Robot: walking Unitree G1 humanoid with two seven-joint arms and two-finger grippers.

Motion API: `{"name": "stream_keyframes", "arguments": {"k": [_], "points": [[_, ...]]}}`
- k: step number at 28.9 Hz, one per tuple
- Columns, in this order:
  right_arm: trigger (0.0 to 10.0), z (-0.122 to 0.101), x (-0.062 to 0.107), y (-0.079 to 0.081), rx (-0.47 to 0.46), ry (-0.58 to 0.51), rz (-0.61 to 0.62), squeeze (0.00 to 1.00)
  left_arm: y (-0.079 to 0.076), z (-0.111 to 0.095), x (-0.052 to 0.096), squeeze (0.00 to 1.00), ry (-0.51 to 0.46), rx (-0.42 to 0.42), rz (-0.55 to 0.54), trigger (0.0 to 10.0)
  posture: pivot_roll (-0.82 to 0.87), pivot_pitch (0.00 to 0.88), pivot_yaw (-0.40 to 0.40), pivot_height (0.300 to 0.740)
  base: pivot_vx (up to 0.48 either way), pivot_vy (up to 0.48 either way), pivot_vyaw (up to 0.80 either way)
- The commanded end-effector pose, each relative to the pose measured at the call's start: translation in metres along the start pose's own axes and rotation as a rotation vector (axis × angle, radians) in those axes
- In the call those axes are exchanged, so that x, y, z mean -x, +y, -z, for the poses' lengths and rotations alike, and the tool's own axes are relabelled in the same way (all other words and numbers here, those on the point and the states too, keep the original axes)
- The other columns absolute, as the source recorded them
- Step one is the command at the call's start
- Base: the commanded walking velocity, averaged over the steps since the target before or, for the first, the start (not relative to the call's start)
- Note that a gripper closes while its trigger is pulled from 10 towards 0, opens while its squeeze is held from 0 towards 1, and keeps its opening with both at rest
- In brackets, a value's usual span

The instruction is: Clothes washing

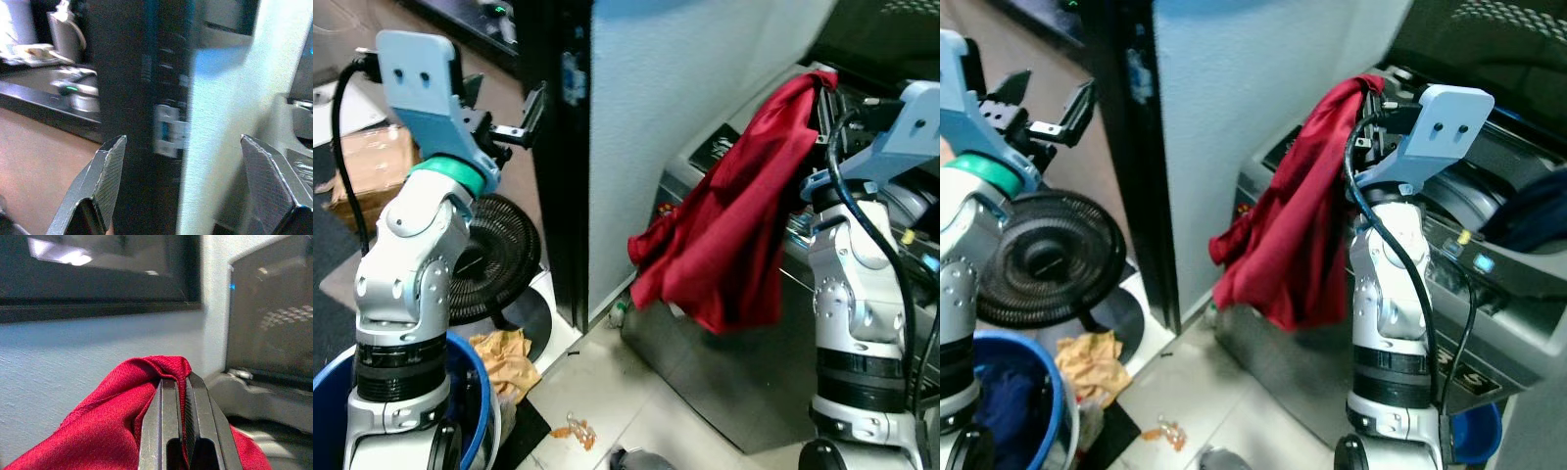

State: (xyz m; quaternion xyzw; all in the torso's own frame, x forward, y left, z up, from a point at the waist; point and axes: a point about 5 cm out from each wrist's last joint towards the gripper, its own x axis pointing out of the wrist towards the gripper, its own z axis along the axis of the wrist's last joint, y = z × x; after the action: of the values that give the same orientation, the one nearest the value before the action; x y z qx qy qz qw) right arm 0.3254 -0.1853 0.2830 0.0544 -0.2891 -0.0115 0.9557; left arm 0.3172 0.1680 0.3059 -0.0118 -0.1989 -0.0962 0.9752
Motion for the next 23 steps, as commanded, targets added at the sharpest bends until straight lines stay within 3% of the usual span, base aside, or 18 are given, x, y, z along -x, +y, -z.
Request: {"name": "stream_keyframes", "arguments": {"k": [1, 8, 10, 11, 14, 23], "points": [[10.0, -0.011, -0.002, -0.002, -0.02, -0.051, 0.012, 0.0, -0.001, -0.003, 0.0, 0.0, -0.01, -0.006, 0.011, 10.0, 0.01, 0.055, 0.015, 0.74, 0.0, 0.0, -0.8], [10.0, -0.018, -0.004, -0.001, -0.08, -0.083, 0.022, 0.0, -0.001, -0.004, 0.0, 0.0, -0.012, -0.009, 0.012, 10.0, 0.01, 0.054, 0.018, 0.74, 0.0, 0.0, -0.8], [10.0, -0.04, -0.012, 0.007, -0.108, -0.168, -0.014, 0.0, -0.001, -0.004, -0.001, 0.0, -0.013, -0.008, 0.012, 10.0, 0.01, 0.052, 0.021, 0.74, 0.0, 0.0, -0.8], [10.0, -0.04, -0.012, 0.007, -0.108, -0.168, -0.014, 0.0, -0.001, -0.004, -0.001, 0.0, -0.013, -0.008, 0.012, 10.0, 0.01, 0.052, 0.021, 0.74, 0.0, 0.0, -0.8], [10.0, -0.073, -0.023, 0.03, -0.136, -0.297, -0.138, 0.0, -0.002, -0.003, -0.002, 0.0, -0.012, -0.006, 0.014, 10.0, 0.01, 0.047, 0.023, 0.74, 0.0, 0.0, -0.8], [10.0, -0.104, -0.028, 0.069, -0.184, -0.395, -0.399, 0.0, -0.005, 0.004, -0.001, 0.0, 0.012, 0.005, 0.027, 10.0, 0.0, 0.039, 0.018, 0.74, 0.0, 0.0, -0.8]]}}
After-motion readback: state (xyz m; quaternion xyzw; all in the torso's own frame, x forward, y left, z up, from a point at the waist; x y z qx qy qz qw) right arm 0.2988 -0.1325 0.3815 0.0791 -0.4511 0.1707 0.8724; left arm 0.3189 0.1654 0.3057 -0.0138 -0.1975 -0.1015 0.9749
